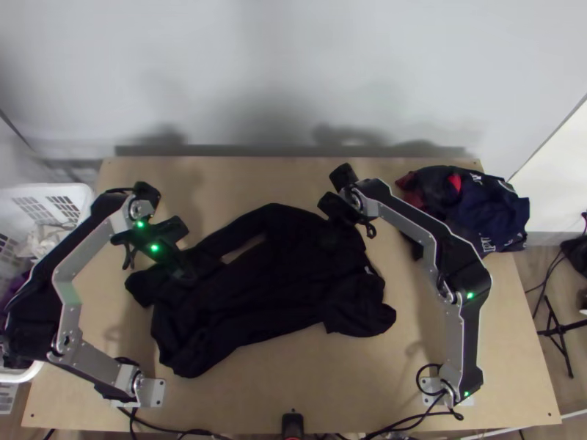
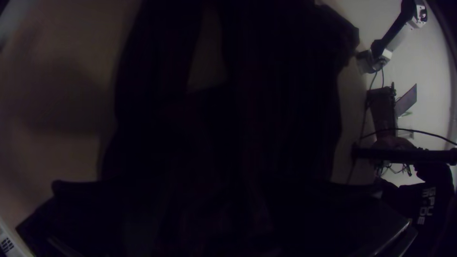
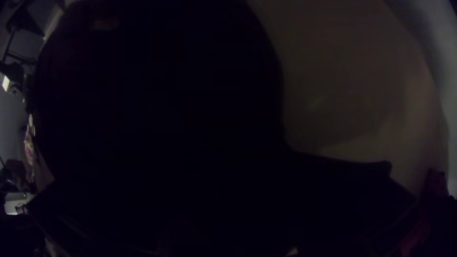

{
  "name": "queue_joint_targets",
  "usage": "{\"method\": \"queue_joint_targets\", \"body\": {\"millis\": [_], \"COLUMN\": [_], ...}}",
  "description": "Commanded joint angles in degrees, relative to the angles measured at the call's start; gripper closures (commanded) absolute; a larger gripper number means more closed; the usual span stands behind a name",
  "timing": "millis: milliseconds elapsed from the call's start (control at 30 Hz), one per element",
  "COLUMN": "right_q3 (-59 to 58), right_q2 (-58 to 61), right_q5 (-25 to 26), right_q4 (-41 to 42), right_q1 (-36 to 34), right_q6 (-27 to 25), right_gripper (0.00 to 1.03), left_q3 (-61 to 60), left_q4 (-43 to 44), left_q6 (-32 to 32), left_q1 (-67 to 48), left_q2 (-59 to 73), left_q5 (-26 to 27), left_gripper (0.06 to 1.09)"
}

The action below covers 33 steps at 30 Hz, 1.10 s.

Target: Fold the t-shirt

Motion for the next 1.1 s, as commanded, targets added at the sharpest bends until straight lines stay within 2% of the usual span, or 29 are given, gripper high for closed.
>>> {"method": "queue_joint_targets", "body": {"millis": [0,300,400,467,500,600,667,733,800,867,1067], "right_q3": [0.3,-0.1,0.3,0.5,0.6,1.1,1.2,1.2,1.4,1.9,2.4], "right_q2": [0.2,0.4,0.4,0.4,0.4,0.6,0.3,-0.8,-2.0,-2.5,-5.7], "right_q5": [-0.1,0.0,0.0,-0.1,0.0,-0.1,-0.1,-0.2,-0.1,-0.1,-0.1], "right_q4": [0.0,-0.1,-0.1,-0.1,-0.1,-0.1,0.2,1.0,2.4,2.7,2.6], "right_q1": [0.5,0.6,0.4,0.4,0.3,0.3,0.1,0.1,0.1,-0.2,-1.5], "right_q6": [0.2,0.1,0.0,0.0,0.0,0.1,0.1,0.1,0.0,0.2,0.6], "right_gripper": [0.3,0.35,0.42,0.42,0.43,0.59,0.68,0.81,0.98,1.0,1.0], "left_q3": [-0.4,-1.2,-1.5,-1.5,-1.5,-1.0,-0.9,-1.6,-1.8,-1.2,-1.0], "left_q4": [3.0,8.0,9.0,9.4,9.7,9.8,9.7,9.7,9.8,9.8,9.3], "left_q6": [-0.8,-1.4,-1.4,-1.5,-1.8,-3.1,-4.4,-4.1,-3.2,-4.0,-6.8], "left_q1": [-1.9,-2.0,-2.0,-2.0,-2.0,-2.1,-2.1,-2.1,-1.5,-0.3,1.8], "left_q2": [1.9,3.2,3.1,3.2,3.5,5.2,5.6,4.9,3.3,2.4,-4.6], "left_q5": [0.1,-2.9,-3.6,-3.6,-3.6,-3.6,-3.6,-3.6,-1.9,0.6,4.1], "left_gripper": [0.3,0.3,0.31,0.41,0.5,0.78,0.88,0.91,0.96,1.04,1.05]}}
